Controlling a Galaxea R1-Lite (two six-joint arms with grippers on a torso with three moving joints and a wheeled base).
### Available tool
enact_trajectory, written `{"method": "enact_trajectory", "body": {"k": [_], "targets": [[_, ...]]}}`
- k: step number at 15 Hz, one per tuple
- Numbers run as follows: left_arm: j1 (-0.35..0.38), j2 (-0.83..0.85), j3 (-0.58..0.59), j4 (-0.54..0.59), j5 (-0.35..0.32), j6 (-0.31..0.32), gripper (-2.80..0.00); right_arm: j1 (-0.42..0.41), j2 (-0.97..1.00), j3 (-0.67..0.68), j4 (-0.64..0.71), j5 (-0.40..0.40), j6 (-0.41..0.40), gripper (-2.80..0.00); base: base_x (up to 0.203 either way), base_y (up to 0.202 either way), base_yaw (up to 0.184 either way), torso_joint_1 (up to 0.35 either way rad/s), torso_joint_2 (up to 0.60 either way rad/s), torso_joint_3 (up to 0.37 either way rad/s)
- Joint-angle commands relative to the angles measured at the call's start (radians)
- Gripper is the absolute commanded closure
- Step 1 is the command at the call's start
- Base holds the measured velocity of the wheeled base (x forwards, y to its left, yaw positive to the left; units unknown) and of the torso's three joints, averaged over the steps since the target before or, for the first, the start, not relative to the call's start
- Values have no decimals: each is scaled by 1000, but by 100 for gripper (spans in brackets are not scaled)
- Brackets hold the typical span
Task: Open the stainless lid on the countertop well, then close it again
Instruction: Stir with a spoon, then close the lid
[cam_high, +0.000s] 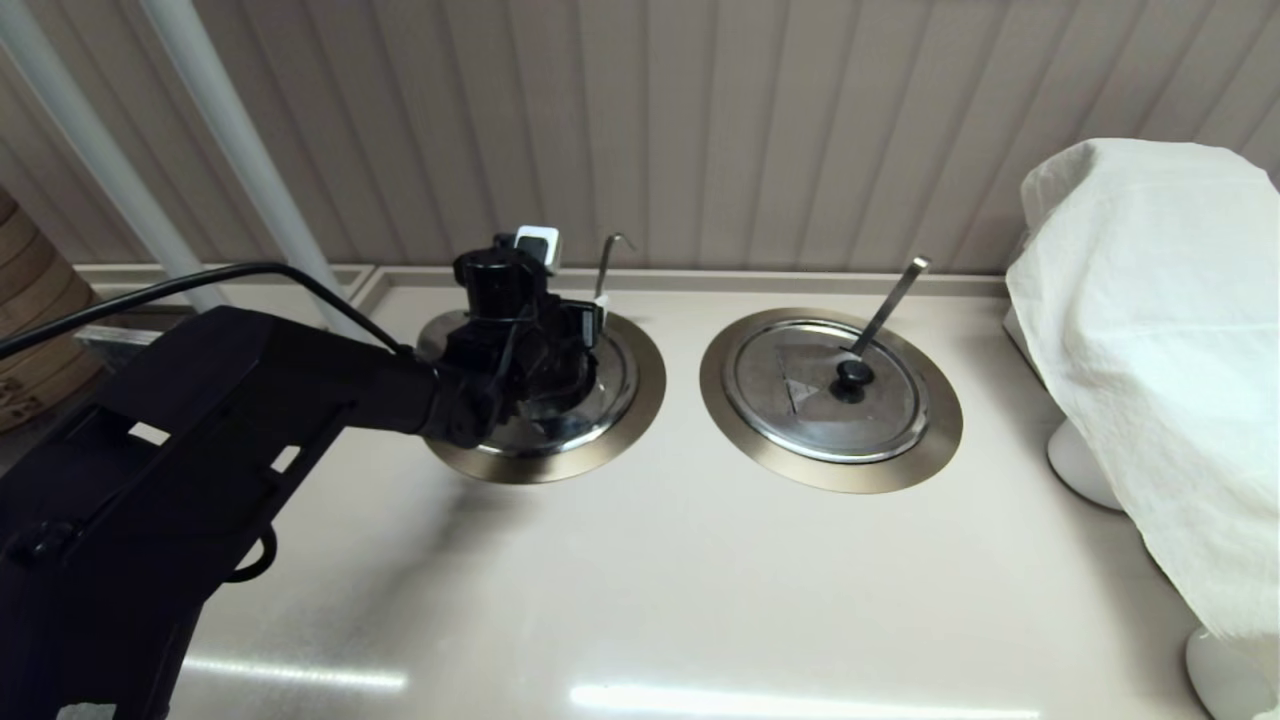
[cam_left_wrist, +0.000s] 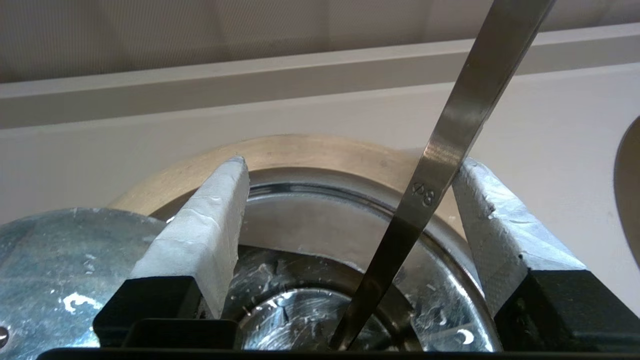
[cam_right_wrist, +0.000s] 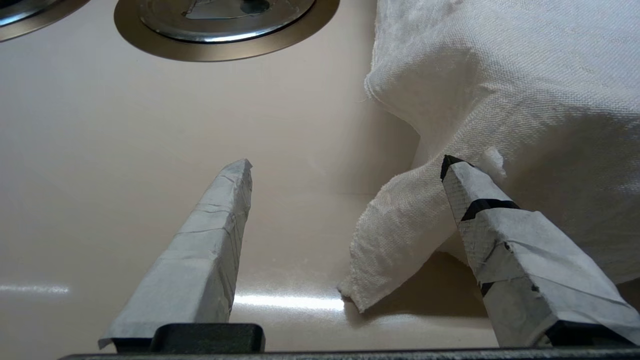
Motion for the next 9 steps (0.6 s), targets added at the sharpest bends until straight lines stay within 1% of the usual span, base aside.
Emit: {"method": "enact_trajectory", "body": {"k": [1, 3, 4, 5, 8, 9], "targets": [[7, -40, 71, -1, -21, 2, -280, 0, 0, 0, 0, 0, 0, -280, 0, 0, 0, 0, 0, 0], [9, -131, 206, 0, -136, 2, -280, 0, 0, 0, 0, 0, 0, -280, 0, 0, 0, 0, 0, 0], [9, -167, 252, 1, -171, 5, -280, 0, 0, 0, 0, 0, 0, -280, 0, 0, 0, 0, 0, 0], [7, -193, 294, 3, -192, 18, -280, 0, 0, 0, 0, 0, 0, -280, 0, 0, 0, 0, 0, 0], [10, -220, 404, -3, -292, 122, -280, 0, 0, 0, 0, 0, 0, -280, 0, 0, 0, 0, 0, 0], [25, -226, 410, -4, -297, 132, -280, 0, 0, 0, 0, 0, 0, -280, 0, 0, 0, 0, 0, 0]]}}
